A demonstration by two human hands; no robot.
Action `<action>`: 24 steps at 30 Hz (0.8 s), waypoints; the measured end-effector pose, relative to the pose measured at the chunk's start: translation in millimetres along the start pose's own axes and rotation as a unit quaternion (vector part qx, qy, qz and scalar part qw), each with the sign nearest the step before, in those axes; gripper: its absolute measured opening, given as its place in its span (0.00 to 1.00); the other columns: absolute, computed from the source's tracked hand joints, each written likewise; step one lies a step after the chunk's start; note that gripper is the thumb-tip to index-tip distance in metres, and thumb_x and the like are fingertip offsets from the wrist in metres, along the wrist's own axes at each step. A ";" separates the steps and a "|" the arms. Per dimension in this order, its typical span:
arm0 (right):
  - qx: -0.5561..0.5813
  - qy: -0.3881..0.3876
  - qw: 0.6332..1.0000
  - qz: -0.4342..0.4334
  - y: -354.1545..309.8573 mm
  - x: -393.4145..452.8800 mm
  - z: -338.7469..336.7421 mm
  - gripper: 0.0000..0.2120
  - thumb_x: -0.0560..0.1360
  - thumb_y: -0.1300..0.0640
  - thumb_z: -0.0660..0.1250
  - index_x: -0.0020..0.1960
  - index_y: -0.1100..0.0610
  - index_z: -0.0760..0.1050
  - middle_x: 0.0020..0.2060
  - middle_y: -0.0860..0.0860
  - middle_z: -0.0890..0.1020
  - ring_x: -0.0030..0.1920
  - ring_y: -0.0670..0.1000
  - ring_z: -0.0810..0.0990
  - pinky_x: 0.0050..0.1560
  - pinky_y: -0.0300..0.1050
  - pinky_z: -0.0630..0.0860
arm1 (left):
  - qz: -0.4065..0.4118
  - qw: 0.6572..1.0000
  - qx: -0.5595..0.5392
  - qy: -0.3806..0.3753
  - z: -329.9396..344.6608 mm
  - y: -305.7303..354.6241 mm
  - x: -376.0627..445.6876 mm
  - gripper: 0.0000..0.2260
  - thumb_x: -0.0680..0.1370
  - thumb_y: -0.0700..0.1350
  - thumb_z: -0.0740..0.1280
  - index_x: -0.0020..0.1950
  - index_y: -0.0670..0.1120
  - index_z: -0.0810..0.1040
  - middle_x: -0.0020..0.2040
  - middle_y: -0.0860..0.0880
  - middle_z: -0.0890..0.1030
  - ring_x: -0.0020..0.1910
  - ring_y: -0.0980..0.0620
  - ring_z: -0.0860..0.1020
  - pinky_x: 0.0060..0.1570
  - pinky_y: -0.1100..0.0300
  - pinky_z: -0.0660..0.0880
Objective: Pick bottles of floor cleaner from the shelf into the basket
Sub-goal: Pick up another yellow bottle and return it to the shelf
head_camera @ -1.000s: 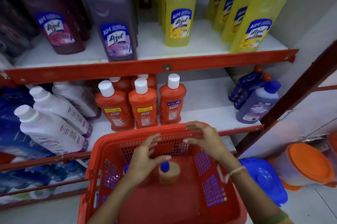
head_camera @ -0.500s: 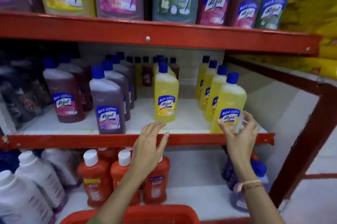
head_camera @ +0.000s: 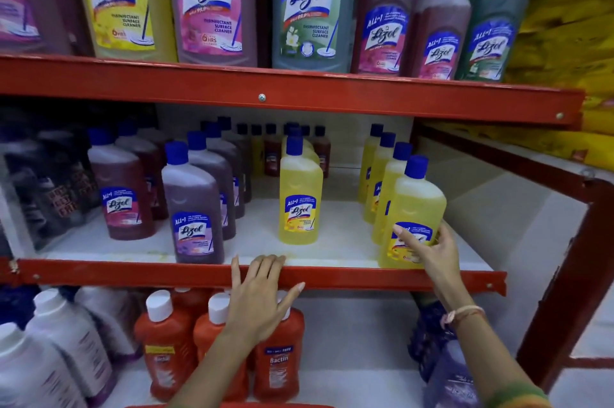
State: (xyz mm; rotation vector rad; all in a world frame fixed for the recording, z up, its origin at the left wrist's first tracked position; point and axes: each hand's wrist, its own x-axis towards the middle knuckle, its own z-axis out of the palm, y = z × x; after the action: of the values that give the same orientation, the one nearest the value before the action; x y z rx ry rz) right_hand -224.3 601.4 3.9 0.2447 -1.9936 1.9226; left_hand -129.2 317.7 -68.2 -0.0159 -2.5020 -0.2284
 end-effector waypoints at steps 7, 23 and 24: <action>-0.107 0.126 0.974 -0.154 -30.9 -30.6 46.5 0.29 0.61 0.44 0.79 0.57 0.52 0.73 0.47 0.53 0.81 0.45 0.52 0.80 0.46 0.51 0.80 | 0.008 1.000 0.021 -0.010 2.7 -1.5 -2.0 0.28 0.76 0.67 0.52 0.65 0.49 0.71 0.57 0.51 0.78 0.62 0.50 0.73 0.69 0.41 0.49; -0.125 0.194 0.944 -0.237 -102.4 -127.2 114.5 0.28 0.63 0.46 0.79 0.57 0.56 0.72 0.40 0.50 0.83 0.37 0.43 0.81 0.39 0.27 0.71 | 0.022 0.999 0.018 -0.027 0.5 -7.7 -4.2 0.30 0.76 0.67 0.50 0.66 0.48 0.71 0.57 0.51 0.78 0.61 0.49 0.75 0.66 0.40 0.52; -0.075 0.154 0.960 -0.220 -105.3 -125.5 112.0 0.28 0.62 0.49 0.80 0.56 0.56 0.73 0.41 0.47 0.83 0.39 0.40 0.82 0.40 0.26 0.73 | 0.022 0.999 0.018 -0.030 0.4 -8.3 -3.9 0.31 0.76 0.68 0.49 0.66 0.48 0.71 0.57 0.50 0.79 0.61 0.49 0.75 0.66 0.41 0.53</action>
State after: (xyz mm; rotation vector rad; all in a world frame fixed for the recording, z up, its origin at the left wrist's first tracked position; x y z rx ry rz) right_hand -85.4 468.8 54.0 0.2987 -1.6941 1.4278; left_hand -126.8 309.8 -72.1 -0.0647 -2.5621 -0.1677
